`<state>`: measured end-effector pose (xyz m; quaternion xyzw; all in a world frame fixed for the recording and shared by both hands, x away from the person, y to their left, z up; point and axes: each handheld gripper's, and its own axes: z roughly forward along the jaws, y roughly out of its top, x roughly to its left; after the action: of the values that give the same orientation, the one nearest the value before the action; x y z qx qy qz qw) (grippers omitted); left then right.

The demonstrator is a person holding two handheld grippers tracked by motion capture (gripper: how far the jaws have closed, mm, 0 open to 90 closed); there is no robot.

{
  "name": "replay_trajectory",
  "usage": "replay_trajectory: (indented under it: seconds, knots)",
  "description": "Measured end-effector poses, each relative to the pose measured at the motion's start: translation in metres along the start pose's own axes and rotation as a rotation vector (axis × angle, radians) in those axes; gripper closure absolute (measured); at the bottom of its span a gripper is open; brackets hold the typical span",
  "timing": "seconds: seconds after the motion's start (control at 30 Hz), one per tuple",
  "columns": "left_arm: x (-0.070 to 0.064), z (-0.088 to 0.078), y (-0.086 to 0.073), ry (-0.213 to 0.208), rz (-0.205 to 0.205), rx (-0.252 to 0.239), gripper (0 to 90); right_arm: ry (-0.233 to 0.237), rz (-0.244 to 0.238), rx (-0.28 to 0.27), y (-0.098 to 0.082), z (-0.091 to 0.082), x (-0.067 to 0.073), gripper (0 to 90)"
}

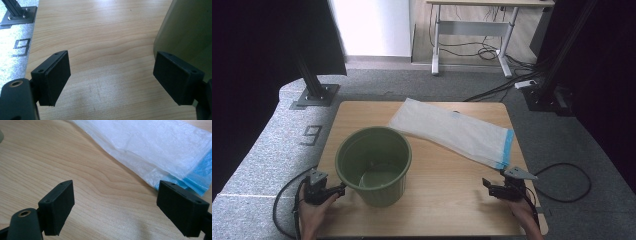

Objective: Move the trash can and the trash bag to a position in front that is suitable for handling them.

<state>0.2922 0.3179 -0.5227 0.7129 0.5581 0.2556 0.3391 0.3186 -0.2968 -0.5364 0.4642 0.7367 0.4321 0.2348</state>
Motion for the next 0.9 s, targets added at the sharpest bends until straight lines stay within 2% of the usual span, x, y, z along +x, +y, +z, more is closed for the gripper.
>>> replay_trajectory:
  seconds: [0.1, 0.27, 0.3, 0.4, 0.5, 0.53, 0.57, 0.6, 0.63, 0.7, 0.73, 0.77, 0.83, 0.9]
  knots:
    - [0.000, -0.002, 0.000, -0.010, 0.015, 0.003, 13.9, -0.006, 0.009, 0.002, 0.000, -0.001, -0.002, 14.2]
    - [-0.002, -0.018, -0.003, -0.069, 0.062, -0.008, 13.7, 0.004, -0.001, 0.015, 0.001, 0.003, -0.005, 14.7]
    - [-0.002, -0.018, -0.003, -0.069, 0.062, -0.008, 13.7, 0.004, -0.001, 0.015, 0.001, 0.003, -0.005, 14.7]
    - [-0.005, -0.028, -0.004, -0.096, 0.090, -0.017, 13.2, 0.010, -0.005, 0.016, 0.003, 0.007, -0.004, 14.6]
    - [-0.014, -0.040, -0.004, -0.151, 0.136, -0.034, 12.8, 0.025, -0.014, 0.006, 0.007, 0.011, -0.002, 14.6]
    - [-0.014, -0.040, -0.004, -0.151, 0.136, -0.034, 12.5, 0.025, -0.014, 0.006, 0.007, 0.011, -0.002, 14.6]
    - [-0.016, -0.042, -0.004, -0.169, 0.149, -0.036, 12.5, 0.029, -0.020, 0.007, 0.008, 0.012, -0.001, 14.6]
    - [-0.022, -0.044, -0.003, -0.225, 0.197, -0.028, 10.7, 0.031, -0.025, 0.012, 0.008, 0.014, 0.000, 14.6]
    - [-0.027, -0.044, -0.003, -0.262, 0.235, -0.023, 9.9, 0.032, -0.026, 0.013, 0.008, 0.015, 0.000, 14.6]
    - [-0.035, -0.042, -0.001, -0.315, 0.275, -0.016, 9.6, 0.034, -0.027, 0.014, 0.008, 0.015, 0.001, 14.6]
    - [-0.035, -0.042, -0.001, -0.315, 0.275, -0.016, 9.3, 0.035, -0.026, 0.012, 0.008, 0.014, 0.001, 14.6]
    - [-0.042, -0.040, 0.000, -0.348, 0.305, -0.007, 9.1, 0.035, -0.024, 0.010, 0.008, 0.014, 0.001, 14.6]
    - [-0.044, -0.039, 0.002, -0.359, 0.310, -0.006, 9.1, 0.033, -0.021, 0.005, 0.008, 0.012, 0.001, 14.6]
    - [-0.049, -0.036, 0.008, -0.397, 0.325, -0.004, 7.3, 0.027, -0.019, 0.004, 0.007, 0.010, 0.001, 14.6]
